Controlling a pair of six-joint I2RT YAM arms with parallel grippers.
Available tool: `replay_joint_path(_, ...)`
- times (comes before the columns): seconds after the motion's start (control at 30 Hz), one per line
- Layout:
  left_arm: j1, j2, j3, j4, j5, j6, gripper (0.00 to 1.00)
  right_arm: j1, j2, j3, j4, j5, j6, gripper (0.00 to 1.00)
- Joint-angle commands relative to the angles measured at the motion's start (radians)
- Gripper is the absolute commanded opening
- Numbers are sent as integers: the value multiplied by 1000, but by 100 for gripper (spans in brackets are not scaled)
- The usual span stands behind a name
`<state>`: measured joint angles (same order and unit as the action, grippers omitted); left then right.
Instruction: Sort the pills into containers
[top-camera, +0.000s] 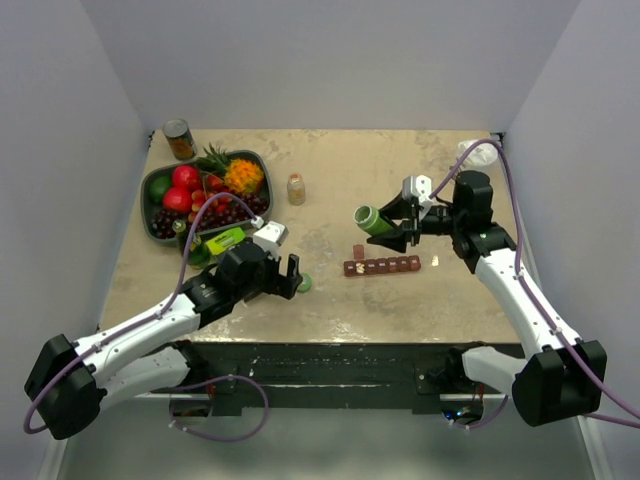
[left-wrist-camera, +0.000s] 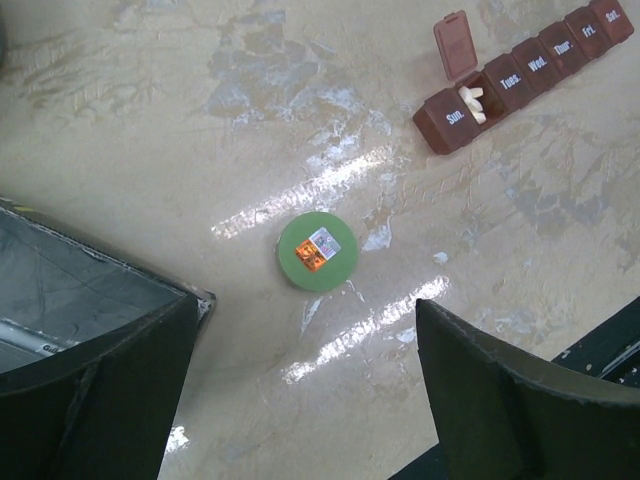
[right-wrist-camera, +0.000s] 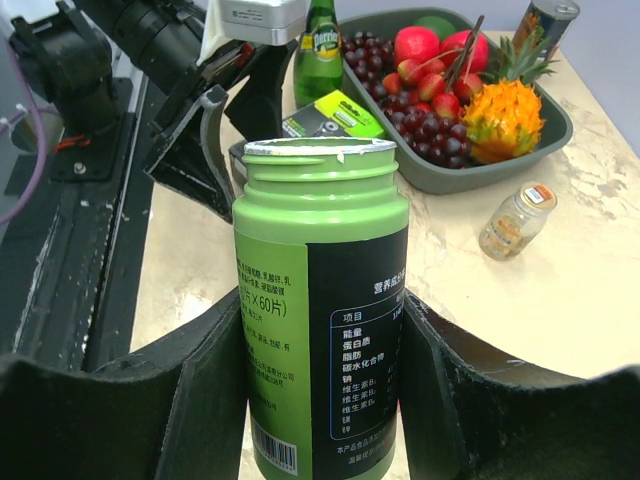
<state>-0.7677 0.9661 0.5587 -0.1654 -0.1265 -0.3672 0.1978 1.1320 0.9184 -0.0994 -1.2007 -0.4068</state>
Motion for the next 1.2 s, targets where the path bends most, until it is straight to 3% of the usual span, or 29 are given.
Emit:
replay_joint_path(0.0, 2, 23, 14, 33, 31, -33, 94, -1, -6, 5, -80, -53, -134, 0)
replay_joint_path(0.17, 2, 39, 18, 49, 47, -22, 95, -3, -6, 14, -164, -66, -240, 1)
replay_joint_path(0.67, -4, 117, 43, 47, 53, -29, 93, -3, 8, 5, -171, -66, -256, 0)
replay_joint_path(1.17, -90, 267, 129, -29, -61, -12, 92, -3, 14, 4, -174, -66, -259, 0)
